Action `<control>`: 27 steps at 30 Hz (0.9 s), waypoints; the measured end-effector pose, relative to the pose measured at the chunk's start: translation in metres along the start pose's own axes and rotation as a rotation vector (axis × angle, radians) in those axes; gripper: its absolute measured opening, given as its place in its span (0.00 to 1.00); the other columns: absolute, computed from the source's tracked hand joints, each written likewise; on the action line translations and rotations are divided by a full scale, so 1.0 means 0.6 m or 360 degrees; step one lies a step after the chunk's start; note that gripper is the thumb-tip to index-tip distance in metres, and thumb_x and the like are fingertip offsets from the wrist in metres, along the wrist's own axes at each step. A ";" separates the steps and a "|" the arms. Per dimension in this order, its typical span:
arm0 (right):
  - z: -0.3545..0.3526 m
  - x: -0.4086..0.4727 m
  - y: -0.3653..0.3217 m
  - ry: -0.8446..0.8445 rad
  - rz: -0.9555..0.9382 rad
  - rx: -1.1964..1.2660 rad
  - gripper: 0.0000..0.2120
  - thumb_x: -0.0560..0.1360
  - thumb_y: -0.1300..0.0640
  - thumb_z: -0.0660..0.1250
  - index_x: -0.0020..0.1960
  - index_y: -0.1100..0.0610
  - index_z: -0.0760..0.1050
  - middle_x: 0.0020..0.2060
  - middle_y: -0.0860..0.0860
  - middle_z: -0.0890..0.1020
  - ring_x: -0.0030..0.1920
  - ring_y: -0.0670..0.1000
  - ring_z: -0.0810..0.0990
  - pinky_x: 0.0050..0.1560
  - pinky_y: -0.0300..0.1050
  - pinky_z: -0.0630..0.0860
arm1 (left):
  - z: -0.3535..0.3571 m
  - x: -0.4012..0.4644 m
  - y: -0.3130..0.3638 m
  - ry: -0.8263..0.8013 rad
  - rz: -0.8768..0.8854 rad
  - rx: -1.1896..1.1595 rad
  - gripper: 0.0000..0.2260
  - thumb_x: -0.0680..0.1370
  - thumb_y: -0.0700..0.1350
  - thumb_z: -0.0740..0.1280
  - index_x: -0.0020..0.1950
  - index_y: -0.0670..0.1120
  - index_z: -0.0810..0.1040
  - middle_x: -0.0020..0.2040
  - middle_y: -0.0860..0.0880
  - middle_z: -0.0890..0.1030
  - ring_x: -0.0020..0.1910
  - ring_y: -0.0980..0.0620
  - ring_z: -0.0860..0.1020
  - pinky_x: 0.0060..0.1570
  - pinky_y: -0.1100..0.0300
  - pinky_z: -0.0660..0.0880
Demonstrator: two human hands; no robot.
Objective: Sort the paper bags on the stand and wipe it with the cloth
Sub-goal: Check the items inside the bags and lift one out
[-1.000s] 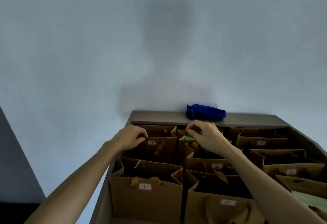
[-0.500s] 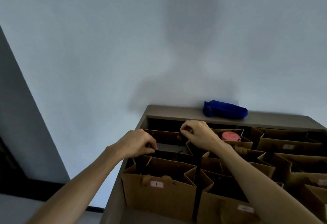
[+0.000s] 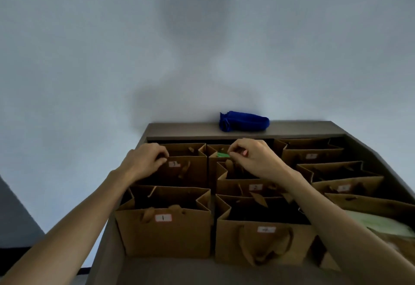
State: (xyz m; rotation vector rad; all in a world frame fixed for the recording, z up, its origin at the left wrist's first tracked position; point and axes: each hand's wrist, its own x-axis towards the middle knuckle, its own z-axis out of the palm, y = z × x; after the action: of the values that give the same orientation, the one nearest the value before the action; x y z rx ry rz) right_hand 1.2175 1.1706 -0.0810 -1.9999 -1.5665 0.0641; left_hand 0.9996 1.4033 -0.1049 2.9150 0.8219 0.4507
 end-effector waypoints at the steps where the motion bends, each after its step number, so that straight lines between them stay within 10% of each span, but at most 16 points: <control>1: -0.012 -0.022 0.004 0.0000 0.0012 -0.0001 0.06 0.79 0.54 0.66 0.55 0.49 0.78 0.48 0.41 0.80 0.49 0.38 0.79 0.49 0.33 0.77 | 0.001 0.000 0.009 0.0071 0.0040 -0.0036 0.08 0.78 0.48 0.66 0.56 0.53 0.79 0.56 0.54 0.79 0.54 0.56 0.76 0.52 0.59 0.75; 10: -0.072 -0.172 0.042 -0.0150 0.0110 -0.0085 0.05 0.78 0.49 0.67 0.54 0.44 0.77 0.48 0.38 0.80 0.51 0.34 0.79 0.48 0.30 0.77 | -0.016 -0.064 0.212 -0.0079 0.0710 -0.0636 0.10 0.77 0.50 0.64 0.57 0.52 0.79 0.54 0.61 0.77 0.53 0.67 0.75 0.51 0.71 0.72; 27: -0.060 -0.135 0.095 -0.0271 0.0204 -0.0314 0.09 0.79 0.59 0.67 0.57 0.52 0.82 0.51 0.47 0.84 0.50 0.44 0.81 0.58 0.44 0.79 | 0.044 0.003 0.278 -0.0401 0.0665 -0.0326 0.11 0.78 0.44 0.66 0.60 0.50 0.79 0.59 0.52 0.80 0.58 0.58 0.76 0.61 0.64 0.64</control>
State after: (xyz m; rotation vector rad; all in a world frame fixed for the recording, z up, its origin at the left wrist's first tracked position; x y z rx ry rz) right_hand 1.2562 1.0754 -0.1038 -2.3010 -1.5999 0.1383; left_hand 1.0924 1.2623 -0.1040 2.8577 0.1234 0.1701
